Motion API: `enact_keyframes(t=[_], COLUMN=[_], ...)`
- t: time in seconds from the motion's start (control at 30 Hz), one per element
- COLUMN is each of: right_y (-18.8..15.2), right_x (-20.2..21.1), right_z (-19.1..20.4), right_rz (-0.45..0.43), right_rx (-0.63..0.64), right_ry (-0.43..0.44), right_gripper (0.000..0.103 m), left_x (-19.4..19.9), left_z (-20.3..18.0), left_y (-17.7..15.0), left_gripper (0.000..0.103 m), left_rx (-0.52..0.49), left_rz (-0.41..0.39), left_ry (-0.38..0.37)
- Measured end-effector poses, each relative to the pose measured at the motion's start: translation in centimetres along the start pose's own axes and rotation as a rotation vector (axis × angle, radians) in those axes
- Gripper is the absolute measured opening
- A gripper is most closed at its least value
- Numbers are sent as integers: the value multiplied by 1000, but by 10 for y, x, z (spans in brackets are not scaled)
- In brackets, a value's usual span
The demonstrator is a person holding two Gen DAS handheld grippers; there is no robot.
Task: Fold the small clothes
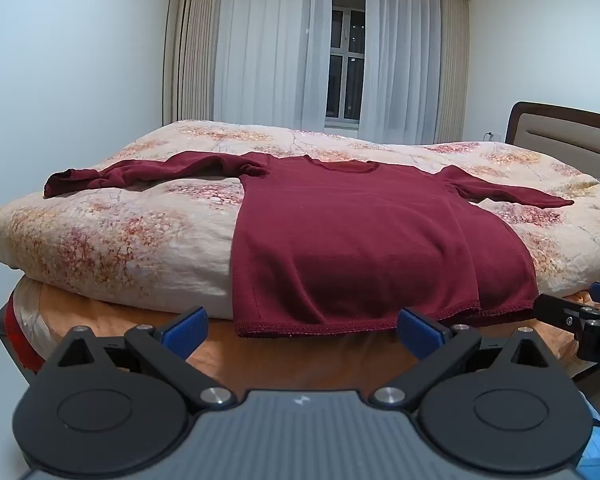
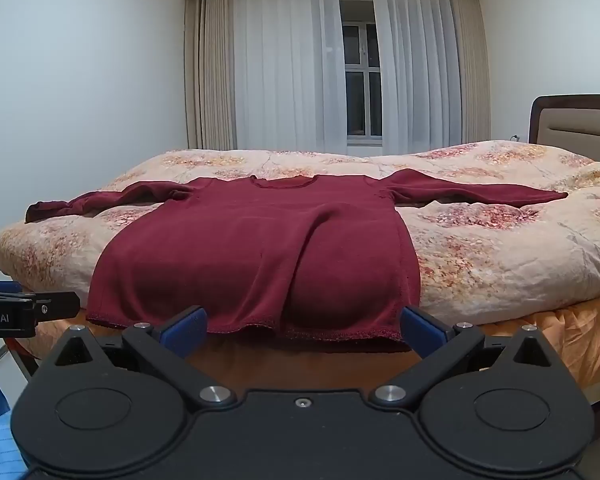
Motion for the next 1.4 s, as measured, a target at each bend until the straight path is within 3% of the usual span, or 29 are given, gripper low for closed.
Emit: enact_keyframes(t=[1.4], right_y=[-1], right_x=[-1], right_z=[1], right_rz=[2], right_rx=[3], right_ry=[0], right_gripper=[103], left_x=[0], left_z=[-1], left_y=[-3], left_gripper=[103], left_rx=[-1], left_rz=[1], left_ry=[0])
Point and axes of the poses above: each gripper's, at about its wrist camera, not at the fingertips, and x roughly against the way its jaws point, z to its left, y to its top, the point moved 2 cm from there along -x, roughly the way its jaws point, and after that the axes turned 14 degrees about -y, right-handed, at the moved point
